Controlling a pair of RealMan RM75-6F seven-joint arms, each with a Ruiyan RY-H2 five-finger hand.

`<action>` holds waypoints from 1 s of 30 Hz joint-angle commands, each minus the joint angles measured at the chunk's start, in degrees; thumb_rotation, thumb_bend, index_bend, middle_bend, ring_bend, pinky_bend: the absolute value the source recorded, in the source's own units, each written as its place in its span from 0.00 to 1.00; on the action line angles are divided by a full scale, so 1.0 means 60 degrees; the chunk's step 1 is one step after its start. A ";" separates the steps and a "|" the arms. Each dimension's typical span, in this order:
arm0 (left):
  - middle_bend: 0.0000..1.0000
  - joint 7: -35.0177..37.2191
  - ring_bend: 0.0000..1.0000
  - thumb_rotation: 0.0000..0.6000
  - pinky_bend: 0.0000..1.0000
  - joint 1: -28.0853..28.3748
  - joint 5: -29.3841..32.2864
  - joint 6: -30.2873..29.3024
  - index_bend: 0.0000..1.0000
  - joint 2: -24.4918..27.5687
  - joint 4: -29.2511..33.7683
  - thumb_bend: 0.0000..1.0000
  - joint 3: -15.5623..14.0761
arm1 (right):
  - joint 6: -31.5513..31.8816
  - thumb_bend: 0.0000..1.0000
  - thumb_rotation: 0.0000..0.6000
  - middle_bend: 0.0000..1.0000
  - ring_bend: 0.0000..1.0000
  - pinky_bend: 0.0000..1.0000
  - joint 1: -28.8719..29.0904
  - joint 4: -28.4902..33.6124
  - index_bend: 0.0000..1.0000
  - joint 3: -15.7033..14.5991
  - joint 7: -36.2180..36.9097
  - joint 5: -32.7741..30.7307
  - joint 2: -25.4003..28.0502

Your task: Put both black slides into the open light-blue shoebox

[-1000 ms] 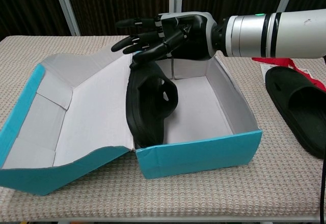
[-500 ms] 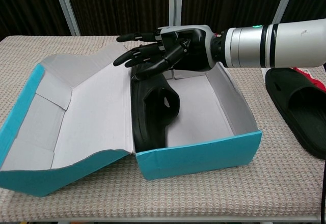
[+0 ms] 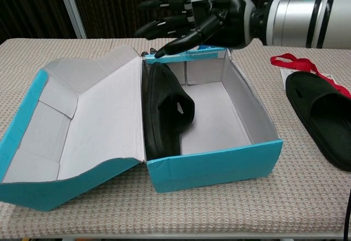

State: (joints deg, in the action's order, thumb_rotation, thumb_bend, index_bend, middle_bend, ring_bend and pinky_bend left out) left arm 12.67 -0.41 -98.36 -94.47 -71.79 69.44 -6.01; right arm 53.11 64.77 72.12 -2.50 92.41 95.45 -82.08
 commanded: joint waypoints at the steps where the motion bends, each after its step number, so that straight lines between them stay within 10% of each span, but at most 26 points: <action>1: 0.17 0.0000 0.09 1.00 0.15 0.0000 0.0000 0.0000 0.22 0.0000 0.0000 0.14 0.0000 | -0.0141 0.03 1.00 0.24 0.09 0.25 -0.0547 0.0706 0.00 0.0069 -0.2539 -0.0714 0.1424; 8: 0.17 0.0000 0.09 1.00 0.15 0.0000 0.0000 0.0000 0.22 0.0000 0.0000 0.14 0.0000 | -0.4746 0.02 1.00 0.12 0.06 0.22 0.0002 0.2506 0.01 -0.1039 -0.7669 -0.2797 0.4044; 14: 0.17 0.0000 0.09 1.00 0.15 0.0000 0.0000 0.0000 0.22 0.0000 0.0000 0.14 0.0000 | -0.6637 0.02 1.00 0.08 0.00 0.17 0.0410 0.2419 0.00 -0.1842 -0.9737 -0.4261 0.4175; 18: 0.17 0.0000 0.09 1.00 0.15 0.0000 0.0000 0.0000 0.22 0.0000 0.0000 0.14 0.0000 | -0.6881 0.02 1.00 0.09 0.00 0.16 0.0630 0.2054 0.00 -0.2454 -1.0813 -0.5190 0.3690; 20: 0.17 0.1885 0.09 1.00 0.15 0.0594 0.1572 0.1860 0.22 -0.0403 -0.1206 0.14 0.0649 | -0.6666 0.02 1.00 0.09 0.00 0.14 0.0725 0.1865 0.00 -0.2806 -1.1317 -0.5783 0.3362; 30: 0.17 0.2804 0.09 1.00 0.15 0.0540 0.1366 0.1383 0.22 -0.0905 -0.2513 0.14 0.0685 | -0.3249 0.02 1.00 0.06 0.00 0.11 0.0690 0.2318 0.00 -0.3379 -1.3930 -0.9273 0.2590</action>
State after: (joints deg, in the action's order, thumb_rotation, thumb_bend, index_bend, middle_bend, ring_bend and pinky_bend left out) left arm 29.07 2.61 -90.48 -85.98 -76.82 54.79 -2.21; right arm 26.67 69.03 83.77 -22.15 14.22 45.34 -65.35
